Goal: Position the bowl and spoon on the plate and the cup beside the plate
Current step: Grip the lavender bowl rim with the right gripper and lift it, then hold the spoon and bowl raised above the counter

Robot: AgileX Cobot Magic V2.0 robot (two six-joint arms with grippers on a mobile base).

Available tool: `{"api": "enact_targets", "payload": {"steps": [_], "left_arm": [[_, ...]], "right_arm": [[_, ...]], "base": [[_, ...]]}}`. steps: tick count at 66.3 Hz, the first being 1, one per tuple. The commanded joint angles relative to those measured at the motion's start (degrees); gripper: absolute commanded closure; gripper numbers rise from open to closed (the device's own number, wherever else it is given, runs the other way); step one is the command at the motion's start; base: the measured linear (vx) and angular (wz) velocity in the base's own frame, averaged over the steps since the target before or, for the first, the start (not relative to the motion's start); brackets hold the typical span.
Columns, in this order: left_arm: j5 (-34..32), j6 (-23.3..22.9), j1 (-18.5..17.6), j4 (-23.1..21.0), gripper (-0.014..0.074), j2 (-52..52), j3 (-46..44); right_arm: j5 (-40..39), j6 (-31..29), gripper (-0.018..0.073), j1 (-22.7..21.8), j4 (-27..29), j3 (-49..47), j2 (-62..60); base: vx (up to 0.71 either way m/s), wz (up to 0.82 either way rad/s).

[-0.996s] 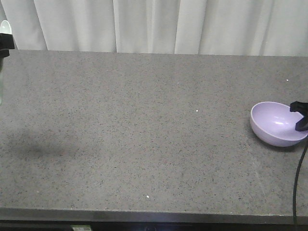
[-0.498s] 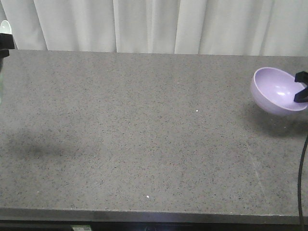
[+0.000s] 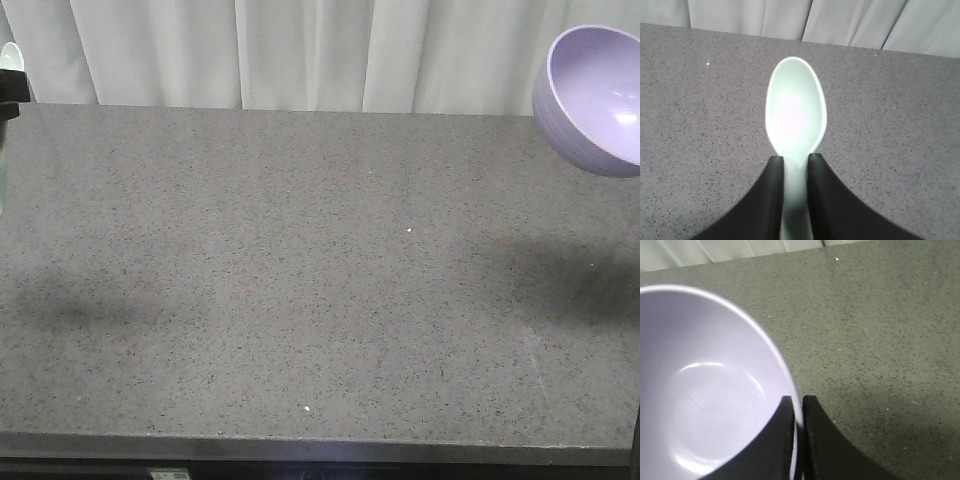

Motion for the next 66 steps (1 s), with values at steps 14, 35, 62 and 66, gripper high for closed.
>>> {"api": "enact_targets", "payload": {"steps": [14,35,62,66], "left_arm": [[-3.4,-0.15,-0.16,-1.08,0.0603,-1.54,-1.31],[-3.4,-0.15,-0.16,-1.08,0.0603,-1.54,-1.31],[-3.4,-0.15,-0.16,-1.08,0.0603,-1.54,-1.31],[-3.4,-0.15,-0.16,-1.08,0.0603,-1.54,-1.31]], "right_arm": [[2.97,-0.55,0.0564,-0.1,3.22,-1.57,-11.85],[4.74,-0.55,0.0564,-0.1,3.06,-1.57,-15.58],[6.58,-0.55,0.0564,-0.1,3.06,-1.57,-15.75],[6.58,-0.55,0.0564,-0.1,3.06,-1.57,-15.75]], "base": [[0.0,0.0],[0.0,0.0],[0.0,0.0],[0.0,0.0]]}}
